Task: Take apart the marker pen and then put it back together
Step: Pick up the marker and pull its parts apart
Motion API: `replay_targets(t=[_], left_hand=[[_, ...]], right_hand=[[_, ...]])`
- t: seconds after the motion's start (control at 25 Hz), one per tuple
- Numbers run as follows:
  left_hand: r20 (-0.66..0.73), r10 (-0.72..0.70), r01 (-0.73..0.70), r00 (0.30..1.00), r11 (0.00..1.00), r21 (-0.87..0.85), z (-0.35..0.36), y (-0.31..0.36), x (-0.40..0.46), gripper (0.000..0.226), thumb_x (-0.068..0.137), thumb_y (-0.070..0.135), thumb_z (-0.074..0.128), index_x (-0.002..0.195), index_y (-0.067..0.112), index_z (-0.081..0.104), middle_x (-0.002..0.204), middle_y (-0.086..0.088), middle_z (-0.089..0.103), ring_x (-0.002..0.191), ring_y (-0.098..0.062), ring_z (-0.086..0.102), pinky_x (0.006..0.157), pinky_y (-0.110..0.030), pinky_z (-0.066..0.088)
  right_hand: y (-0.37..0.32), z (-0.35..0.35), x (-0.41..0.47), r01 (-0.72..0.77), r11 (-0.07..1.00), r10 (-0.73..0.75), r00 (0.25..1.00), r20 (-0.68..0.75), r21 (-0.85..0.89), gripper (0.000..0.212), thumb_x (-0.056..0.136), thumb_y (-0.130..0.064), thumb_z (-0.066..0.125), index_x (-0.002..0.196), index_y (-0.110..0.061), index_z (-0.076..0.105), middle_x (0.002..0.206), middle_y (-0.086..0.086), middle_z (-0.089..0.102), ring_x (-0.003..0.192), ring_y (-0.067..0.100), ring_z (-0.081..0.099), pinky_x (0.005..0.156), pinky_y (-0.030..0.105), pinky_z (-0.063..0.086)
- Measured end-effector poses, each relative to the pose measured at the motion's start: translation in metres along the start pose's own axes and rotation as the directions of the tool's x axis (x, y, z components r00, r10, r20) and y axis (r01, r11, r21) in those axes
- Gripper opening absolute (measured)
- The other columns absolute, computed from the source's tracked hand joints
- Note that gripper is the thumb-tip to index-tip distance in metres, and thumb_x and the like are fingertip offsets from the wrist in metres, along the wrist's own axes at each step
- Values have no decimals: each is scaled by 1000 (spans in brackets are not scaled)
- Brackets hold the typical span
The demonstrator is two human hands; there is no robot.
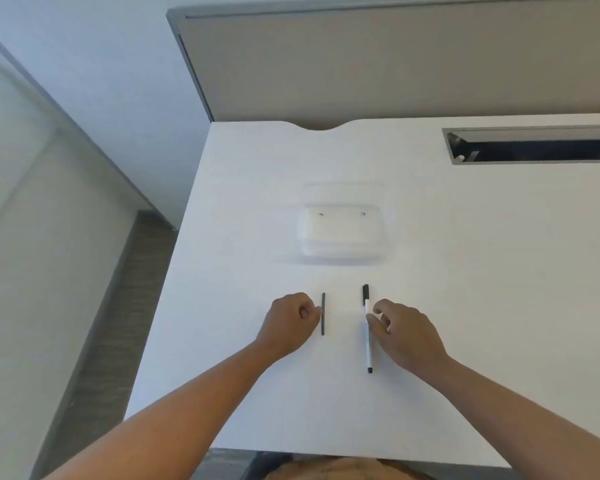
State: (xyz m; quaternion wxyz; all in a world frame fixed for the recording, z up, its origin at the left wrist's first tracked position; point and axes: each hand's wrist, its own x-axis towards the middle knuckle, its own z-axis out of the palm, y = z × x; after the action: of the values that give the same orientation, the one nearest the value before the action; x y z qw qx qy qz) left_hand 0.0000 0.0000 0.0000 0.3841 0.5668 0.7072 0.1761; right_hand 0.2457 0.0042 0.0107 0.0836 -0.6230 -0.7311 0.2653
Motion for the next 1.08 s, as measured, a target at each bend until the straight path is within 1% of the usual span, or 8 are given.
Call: replay_targets(t=[0.12, 0.24, 0.4, 0.52, 0.64, 0.72, 1.0, 1.08], left_hand=[[-6, -34, 33, 999, 999, -28, 7, -7, -5, 25, 88, 44, 66, 72, 24, 63, 70, 5, 68, 63, -5, 59, 55, -13, 45], [-19, -1, 0, 1000, 998, -55, 12, -11, -9, 25, 85, 44, 68, 70, 26, 62, 67, 8, 64, 64, 2, 56, 56, -9, 43], [6, 96, -96, 995, 995, 3, 16, -18, -15, 15, 84, 37, 72, 84, 28, 60, 81, 11, 60, 69, 2, 52, 61, -10, 39], [16, 140, -140, 990, 990, 2, 17, -23, -17, 26, 81, 36, 76, 99, 28, 59, 87, 9, 57, 69, -3, 49, 65, -11, 40], [49, 155, -157, 987, 987, 28, 16, -24, -17, 37, 78, 37, 79, 106, 28, 57, 89, 10, 55, 71, -5, 49, 68, -17, 45], [56, 166, -168, 985, 985, 42, 16, -24, -17, 40, 78, 37, 80, 110, 28, 57, 89, 12, 53, 73, -4, 49, 68, -17, 43], [60, 157, -158, 986, 987, 11, 15, -24, -18, 39, 78, 35, 81, 108, 28, 57, 90, 10, 54, 72, -5, 50, 67, -15, 41], [57, 121, -120, 991, 993, -14, 13, -20, -18, 37, 78, 33, 82, 104, 27, 58, 91, 7, 57, 71, -5, 50, 67, -15, 41]], right_hand=[[7, 9, -4, -135, 986, 133, 991, 23, 95, 33, 92, -48, 58, 72, -22, 53, 53, -6, 56, 52, 15, 51, 52, 31, 42], [8, 17, -13, -207, 970, 197, 976, 88, 128, 40, 87, -53, 63, 65, -21, 52, 50, -7, 53, 49, 12, 49, 52, 30, 42], [8, 15, -9, -251, 962, 236, 962, 137, 111, 37, 82, -52, 65, 65, -22, 56, 59, -7, 62, 60, 15, 61, 56, 31, 47], [6, 15, -5, -270, 959, 253, 952, 171, 84, 34, 81, -49, 64, 66, -20, 57, 62, -5, 64, 59, 15, 59, 55, 31, 46], [6, 13, -5, -270, 959, 251, 948, 195, 80, 31, 81, -44, 63, 67, -18, 58, 65, -2, 67, 56, 15, 55, 55, 31, 47], [7, 13, -4, -273, 958, 252, 947, 202, 86, 30, 83, -43, 64, 69, -16, 60, 67, 0, 69, 56, 15, 55, 56, 31, 46], [8, 10, -3, -273, 956, 242, 941, 236, 109, 28, 85, -35, 64, 70, -12, 59, 66, 1, 66, 56, 17, 53, 57, 31, 44], [8, 6, -4, -313, 924, 249, 928, 278, 218, 26, 86, -31, 65, 70, -11, 60, 64, 2, 69, 52, 16, 57, 56, 29, 45]])
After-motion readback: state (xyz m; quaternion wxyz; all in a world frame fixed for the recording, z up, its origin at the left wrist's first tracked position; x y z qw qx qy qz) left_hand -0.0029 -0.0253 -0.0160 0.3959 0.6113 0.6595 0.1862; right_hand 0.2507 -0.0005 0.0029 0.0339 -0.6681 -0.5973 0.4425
